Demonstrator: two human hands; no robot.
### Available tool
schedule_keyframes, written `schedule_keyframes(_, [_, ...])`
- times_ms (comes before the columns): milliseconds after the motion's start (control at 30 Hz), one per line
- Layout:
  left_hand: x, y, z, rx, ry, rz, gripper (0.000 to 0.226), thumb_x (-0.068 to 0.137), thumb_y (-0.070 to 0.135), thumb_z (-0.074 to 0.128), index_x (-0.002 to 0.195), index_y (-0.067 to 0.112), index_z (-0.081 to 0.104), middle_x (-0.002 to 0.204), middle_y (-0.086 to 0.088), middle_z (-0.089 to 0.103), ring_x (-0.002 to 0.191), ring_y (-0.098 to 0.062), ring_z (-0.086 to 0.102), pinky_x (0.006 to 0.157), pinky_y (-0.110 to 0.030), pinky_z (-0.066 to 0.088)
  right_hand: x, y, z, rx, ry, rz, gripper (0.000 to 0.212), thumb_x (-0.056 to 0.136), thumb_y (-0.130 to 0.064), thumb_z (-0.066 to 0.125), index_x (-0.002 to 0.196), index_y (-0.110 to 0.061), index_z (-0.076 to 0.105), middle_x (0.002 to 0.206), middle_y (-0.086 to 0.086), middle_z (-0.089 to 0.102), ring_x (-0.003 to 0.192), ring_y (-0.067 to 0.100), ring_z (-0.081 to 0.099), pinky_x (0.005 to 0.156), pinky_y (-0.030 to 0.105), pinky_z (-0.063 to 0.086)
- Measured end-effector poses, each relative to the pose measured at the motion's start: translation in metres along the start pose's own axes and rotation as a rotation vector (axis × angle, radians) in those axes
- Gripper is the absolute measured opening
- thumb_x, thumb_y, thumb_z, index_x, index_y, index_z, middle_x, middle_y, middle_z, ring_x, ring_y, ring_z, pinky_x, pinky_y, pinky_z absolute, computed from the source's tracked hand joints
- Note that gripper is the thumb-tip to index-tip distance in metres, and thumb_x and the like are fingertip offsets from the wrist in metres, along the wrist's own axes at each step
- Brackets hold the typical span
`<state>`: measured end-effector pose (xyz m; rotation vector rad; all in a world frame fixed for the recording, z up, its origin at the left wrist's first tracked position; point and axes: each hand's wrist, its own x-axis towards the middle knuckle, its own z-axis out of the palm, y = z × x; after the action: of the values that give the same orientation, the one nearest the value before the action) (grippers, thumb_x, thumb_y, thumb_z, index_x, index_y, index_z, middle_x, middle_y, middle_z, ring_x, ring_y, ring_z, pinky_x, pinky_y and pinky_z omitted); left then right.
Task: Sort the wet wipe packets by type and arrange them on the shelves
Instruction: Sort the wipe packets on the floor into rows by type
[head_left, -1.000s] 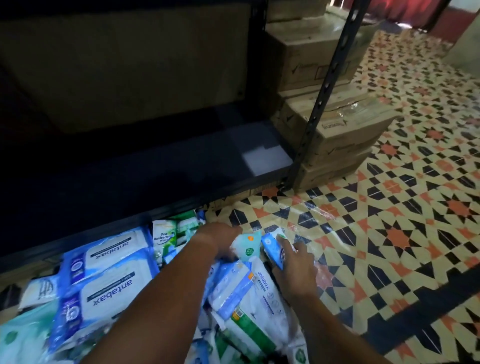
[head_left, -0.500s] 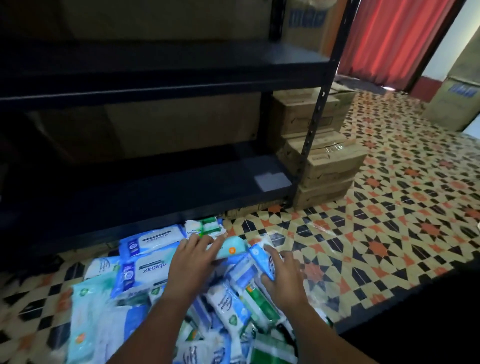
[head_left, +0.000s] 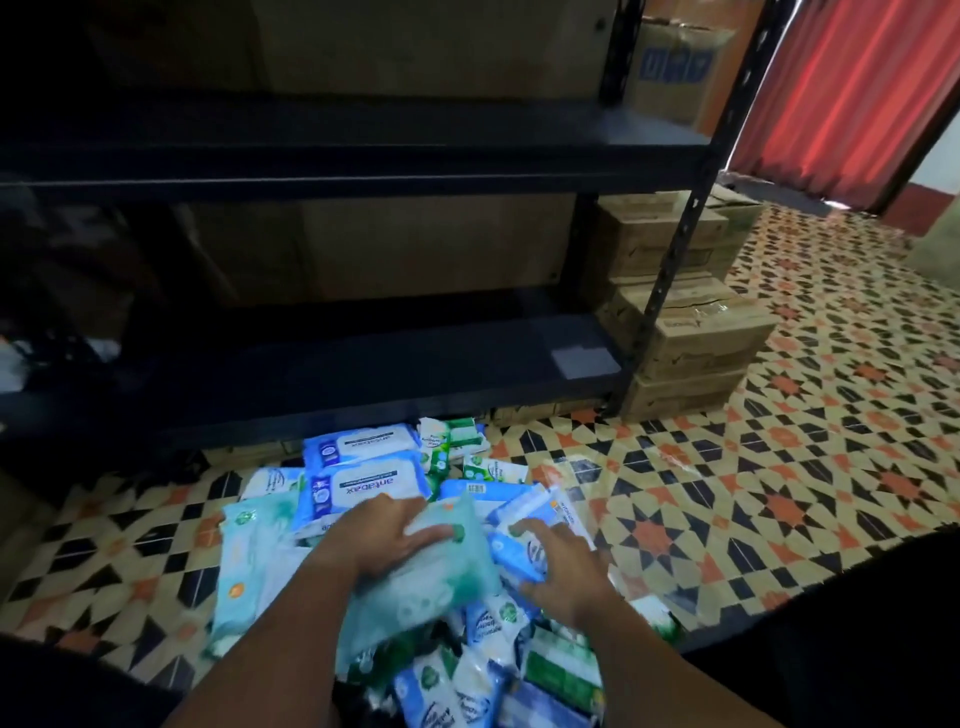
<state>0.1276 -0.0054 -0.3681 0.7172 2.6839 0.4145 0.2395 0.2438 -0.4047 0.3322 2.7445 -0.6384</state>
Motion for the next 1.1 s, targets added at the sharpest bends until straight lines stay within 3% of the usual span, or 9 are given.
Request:
schedule_keyframes(67, [-0.009,-0.013,0.022,0.009,-0.089,-0.010,0.090,0.070,0.099,0.026,0.115,0.029,0.061,0.107,0.001,0.068,0.097,-0.018,0.061,0.080,-0.031,0.045,-0.005,-0.008,0.012,-0.015,-0.073,0.000,0.063,0.085,-0.040,0.069,0.136,-0.048,0.035,0.128,0.000,0.046,0.119,0.027,0.049,0.103,0.046,0.027])
schedule_keyframes(167, [-0.020,-0.031,0.054,-0.008,-0.115,-0.060,0.095,0.075,0.096,0.030,0.141,0.032,0.052,0.138,0.003,0.059,0.123,-0.016,0.056,0.095,-0.031,0.045,-0.010,-0.011,0.029,-0.019,-0.134,0.035,0.063,0.079,-0.038,0.073,0.129,-0.045,0.036,0.122,0.000,0.044,0.111,0.027,0.054,0.100,0.047,0.029])
schedule_keyframes(233, [-0.019,-0.039,0.065,0.020,-0.104,-0.041,0.112,0.060,0.104,0.013,0.137,0.033,0.054,0.132,0.005,0.056,0.119,-0.015,0.055,0.091,-0.030,0.045,-0.012,-0.014,0.034,-0.036,-0.152,0.071,0.068,0.074,-0.034,0.076,0.126,-0.044,0.033,0.118,0.000,0.043,0.106,0.027,0.056,0.101,0.048,0.031])
schedule_keyframes(300, [-0.013,-0.044,0.070,0.080,-0.073,0.006,0.109,0.058,0.104,0.008,0.125,0.034,0.057,0.119,0.007,0.050,0.110,-0.015,0.052,0.084,-0.030,0.044,-0.011,-0.016,0.040,-0.056,-0.175,0.084,0.078,0.070,-0.030,0.080,0.127,-0.043,0.028,0.117,0.001,0.043,0.104,0.029,0.057,0.102,0.051,0.033])
schedule_keyframes(467, [-0.011,-0.041,0.077,0.010,-0.010,0.066,0.059,0.069,0.089,0.052,0.090,0.034,0.042,0.092,0.015,0.048,0.086,-0.010,0.047,0.068,-0.031,0.040,-0.009,-0.016,0.047,-0.068,-0.193,0.066,0.081,0.069,-0.037,0.084,0.121,-0.040,0.021,0.115,0.004,0.044,0.100,0.032,0.060,0.092,0.048,0.046])
schedule_keyframes(600, [-0.004,-0.036,0.076,-0.066,0.138,0.113,0.055,0.072,0.085,0.056,0.086,0.033,0.042,0.085,0.015,0.053,0.078,-0.006,0.049,0.062,-0.027,0.038,-0.007,-0.007,0.051,-0.007,-0.065,0.081,0.082,0.071,-0.084,0.053,0.133,-0.042,0.022,0.122,0.000,0.054,0.111,0.027,0.060,0.095,0.048,0.042])
schedule_keyframes(667, [0.005,-0.027,0.070,-0.041,0.238,0.147,0.049,0.083,0.078,0.049,0.088,0.030,0.044,0.083,0.013,0.052,0.076,-0.012,0.049,0.063,-0.032,0.039,-0.003,-0.004,0.050,0.025,0.078,0.109,0.075,0.077,-0.089,0.034,0.134,-0.041,0.026,0.120,-0.001,0.059,0.110,0.026,0.061,0.095,0.048,0.043])
schedule_keyframes(900, [0.058,0.014,0.060,-0.020,0.332,0.185,0.023,0.100,0.045,0.053,0.112,0.025,0.055,0.100,0.008,0.056,0.095,-0.018,0.053,0.079,-0.032,0.041,0.027,0.024,0.034,0.277,0.398,0.334,0.018,0.102,-0.038,0.045,0.118,-0.029,0.043,0.109,0.005,0.062,0.100,0.027,0.059,0.085,0.045,0.051])
schedule_keyframes(1100, [0.115,0.040,0.070,0.144,0.120,0.144,0.050,0.100,0.026,0.055,0.148,0.024,0.040,0.149,-0.001,0.045,0.142,-0.023,0.032,0.114,-0.038,0.029,0.053,0.053,0.028,0.172,0.180,0.516,0.050,0.090,-0.027,0.062,0.135,-0.029,0.040,0.130,0.008,0.048,0.123,0.032,0.043,0.095,0.043,0.042])
